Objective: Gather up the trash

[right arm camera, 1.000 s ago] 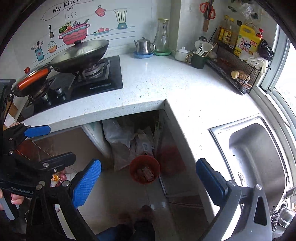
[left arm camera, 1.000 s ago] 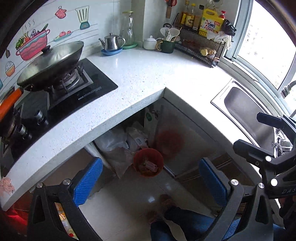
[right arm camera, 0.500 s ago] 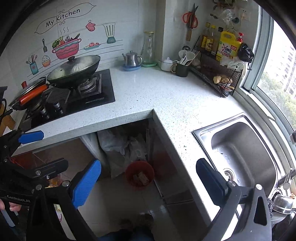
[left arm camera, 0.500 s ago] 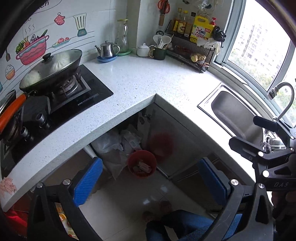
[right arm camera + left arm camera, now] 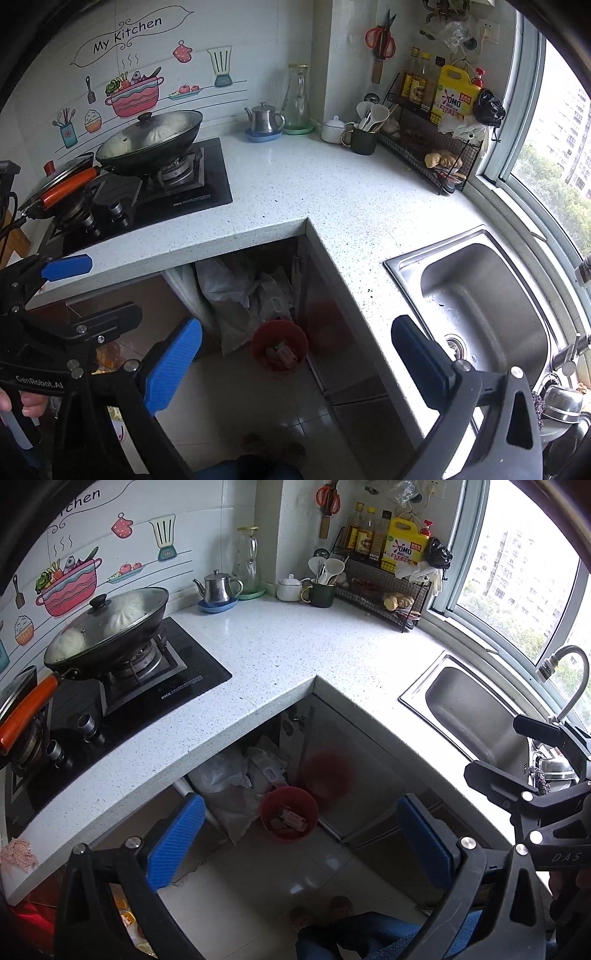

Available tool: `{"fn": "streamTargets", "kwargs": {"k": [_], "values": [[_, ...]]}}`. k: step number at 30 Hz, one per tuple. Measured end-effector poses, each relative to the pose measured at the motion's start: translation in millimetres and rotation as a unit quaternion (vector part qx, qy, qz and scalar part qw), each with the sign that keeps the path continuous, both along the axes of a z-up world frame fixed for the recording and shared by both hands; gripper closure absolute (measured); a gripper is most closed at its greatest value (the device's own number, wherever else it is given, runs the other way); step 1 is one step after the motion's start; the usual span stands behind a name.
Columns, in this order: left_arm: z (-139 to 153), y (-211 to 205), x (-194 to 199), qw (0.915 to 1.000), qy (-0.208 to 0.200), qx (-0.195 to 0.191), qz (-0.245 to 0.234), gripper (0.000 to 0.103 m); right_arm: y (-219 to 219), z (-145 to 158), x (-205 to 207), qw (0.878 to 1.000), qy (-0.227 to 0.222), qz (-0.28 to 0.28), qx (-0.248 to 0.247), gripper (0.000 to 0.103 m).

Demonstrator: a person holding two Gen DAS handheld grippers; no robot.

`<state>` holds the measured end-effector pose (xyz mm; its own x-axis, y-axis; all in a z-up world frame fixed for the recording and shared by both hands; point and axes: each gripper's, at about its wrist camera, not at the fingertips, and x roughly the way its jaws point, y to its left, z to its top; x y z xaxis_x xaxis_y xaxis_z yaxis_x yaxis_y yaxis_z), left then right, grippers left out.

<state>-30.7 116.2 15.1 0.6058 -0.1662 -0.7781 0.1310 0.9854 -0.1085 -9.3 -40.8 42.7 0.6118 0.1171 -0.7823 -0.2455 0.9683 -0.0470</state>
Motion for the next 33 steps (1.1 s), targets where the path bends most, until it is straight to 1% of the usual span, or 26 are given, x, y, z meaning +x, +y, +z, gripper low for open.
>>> {"fn": "streamTargets", "kwargs": {"k": [4,8,14,18,23,26,30,33], "values": [[1.6,3.4,0.2,0.9999,-0.004,-0.016,-0.002,0.000,0.6,0.3,-1.2,1.000,-0.001,-0.001,-0.002,0.000],[8.0,3.0,-1.8,0.9995,-0.022,-0.024,-0.004,0.000,1.5,1.1,-3.0,1.000,-0.006,-0.004,-0.004,0.000],[12.3,-2.5,-2.7,0.9993,-0.030,-0.019,-0.009,0.000,-1.4,4.7,-5.4,1.000,-0.012,-0.010,-0.002,0.000],[13.3,-3.5,-2.6,0.9993,-0.034,-0.010,-0.006,0.000,-1.6,6.9,-6.1,1.000,-0.016,-0.014,-0.002,0.000],[14.0,-2.9,-2.3,0.9993,-0.037,-0.008,-0.001,0.000,-3.4,10.8,-7.4,1.000,-0.025,-0.013,0.001,0.000],[14.1,-3.8,-2.4,0.9993,-0.036,-0.005,-0.002,0.000,-5.4,11.1,-7.2,1.000,-0.025,-0.013,0.006,0.000],[16.9,-7.3,-5.3,0.9990,-0.045,0.007,-0.003,0.000,-6.9,11.2,-6.9,1.000,-0.025,-0.012,0.010,0.000],[17.6,-5.7,-5.4,0.9989,-0.046,0.007,-0.002,0.000,-5.1,12.0,-7.3,1.000,-0.027,-0.011,0.011,0.000]]}}
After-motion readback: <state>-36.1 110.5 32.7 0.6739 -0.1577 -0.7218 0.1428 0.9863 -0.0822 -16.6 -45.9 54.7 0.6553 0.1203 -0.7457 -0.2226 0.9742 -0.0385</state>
